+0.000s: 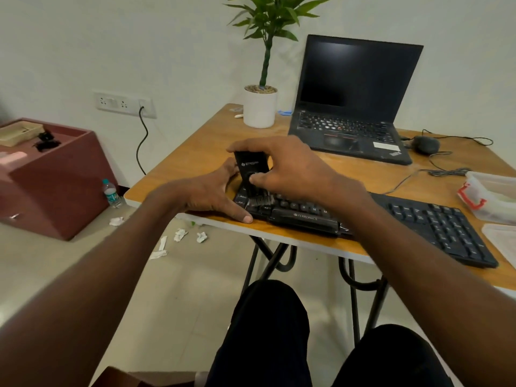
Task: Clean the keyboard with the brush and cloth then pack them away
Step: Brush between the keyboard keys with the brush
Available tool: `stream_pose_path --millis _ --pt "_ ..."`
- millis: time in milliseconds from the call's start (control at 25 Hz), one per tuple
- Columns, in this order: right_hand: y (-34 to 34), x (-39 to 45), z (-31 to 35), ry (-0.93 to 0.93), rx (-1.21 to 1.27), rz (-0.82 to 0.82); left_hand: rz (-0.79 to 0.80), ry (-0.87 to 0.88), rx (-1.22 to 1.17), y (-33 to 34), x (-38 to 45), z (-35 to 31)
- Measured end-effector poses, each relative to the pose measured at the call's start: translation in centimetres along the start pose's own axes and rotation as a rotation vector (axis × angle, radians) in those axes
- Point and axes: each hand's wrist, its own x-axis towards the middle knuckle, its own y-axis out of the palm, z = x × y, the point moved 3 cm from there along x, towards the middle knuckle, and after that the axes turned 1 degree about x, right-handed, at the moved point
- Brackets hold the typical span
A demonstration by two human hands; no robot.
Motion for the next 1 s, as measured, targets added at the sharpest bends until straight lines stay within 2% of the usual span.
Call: stream_pose_path --millis 120,240,320,400,480,600,720,800,1000 --pt "1.0 -0.9 1.4 -0.083 0.053 -0.052 0.007 -0.002 0.010 0.0 0.5 0.6" --pt "0.8 -1.8 1.2 -0.121 -0.050 0.006 -0.029 -0.010 0.050 0.0 0.6 1.3" --pt "0.4 -1.6 1.2 -0.115 -0.122 -0.046 -0.050 0.005 0.063 0.0 0.3 0.8" --pt "1.3 -2.0 2.1 -0.126 -0.078 -0.106 -0.033 0.019 0.056 0.2 0.4 0.6" --pt "1.9 -2.6 2.4 -0.145 -0.066 -0.061 0.003 0.021 0.090 0.4 0.3 0.5" --pt "0.3 -2.1 1.6 -0.083 -0.131 0.038 -0.048 -0.017 0.106 0.1 0.1 0.9" --pt "0.7 -1.3 2.2 -0.075 -0.091 -0.096 -0.040 -0.028 0.088 0.2 0.1 0.6" --pt "1.8 -1.5 2.4 -0.071 0.008 -0.096 -0.019 -0.013 0.085 0.3 0.5 0.6" --pt "1.2 -1.2 1.4 -0.015 0.003 -0.181 -0.034 0.012 0.045 0.0 0.6 0.7"
